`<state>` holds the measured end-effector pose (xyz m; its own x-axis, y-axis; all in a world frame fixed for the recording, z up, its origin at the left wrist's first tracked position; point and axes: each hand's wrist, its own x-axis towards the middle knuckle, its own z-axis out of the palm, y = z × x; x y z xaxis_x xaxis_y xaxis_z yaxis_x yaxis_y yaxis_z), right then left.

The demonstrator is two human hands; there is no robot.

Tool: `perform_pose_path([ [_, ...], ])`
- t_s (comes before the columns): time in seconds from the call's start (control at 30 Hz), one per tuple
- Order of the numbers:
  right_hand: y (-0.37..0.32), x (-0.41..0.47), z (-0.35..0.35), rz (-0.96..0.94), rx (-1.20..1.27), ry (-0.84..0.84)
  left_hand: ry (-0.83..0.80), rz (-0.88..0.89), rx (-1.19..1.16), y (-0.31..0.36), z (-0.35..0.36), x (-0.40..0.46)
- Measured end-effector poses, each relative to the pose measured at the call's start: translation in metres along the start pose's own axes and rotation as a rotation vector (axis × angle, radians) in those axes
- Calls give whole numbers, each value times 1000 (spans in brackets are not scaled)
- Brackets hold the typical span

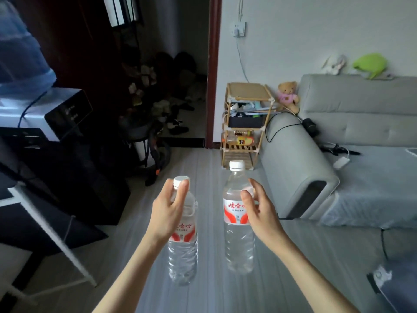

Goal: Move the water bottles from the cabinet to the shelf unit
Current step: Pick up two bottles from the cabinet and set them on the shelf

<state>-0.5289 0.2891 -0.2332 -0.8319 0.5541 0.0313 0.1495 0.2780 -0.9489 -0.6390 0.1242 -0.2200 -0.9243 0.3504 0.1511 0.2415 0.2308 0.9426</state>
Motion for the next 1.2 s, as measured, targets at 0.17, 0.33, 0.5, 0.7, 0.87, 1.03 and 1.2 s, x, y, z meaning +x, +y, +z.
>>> perform_pose_path([
  [0.17,11,118,4,3,-33,-6,-7,-10,-25,-19,37,116],
  [0.33,25,248,5,15,-24,25,-23,-8,-62,-41,75,243],
  [0.5,23,364,-11,25,-84,105,-101,5,-31,-30,122,375],
  [0.7,28,482,-51,3,-175,160,-172,27,-33,-18,191,497],
  [0.87,49,582,-91,17,-174,140,-181,10,-61,-21,258,580],
  [1.03,68,691,-138,-15,-187,126,-147,21,-37,-12,328,667],
  [1.2,75,788,-175,-22,-178,109,-133,8,-50,3,375,746],
])
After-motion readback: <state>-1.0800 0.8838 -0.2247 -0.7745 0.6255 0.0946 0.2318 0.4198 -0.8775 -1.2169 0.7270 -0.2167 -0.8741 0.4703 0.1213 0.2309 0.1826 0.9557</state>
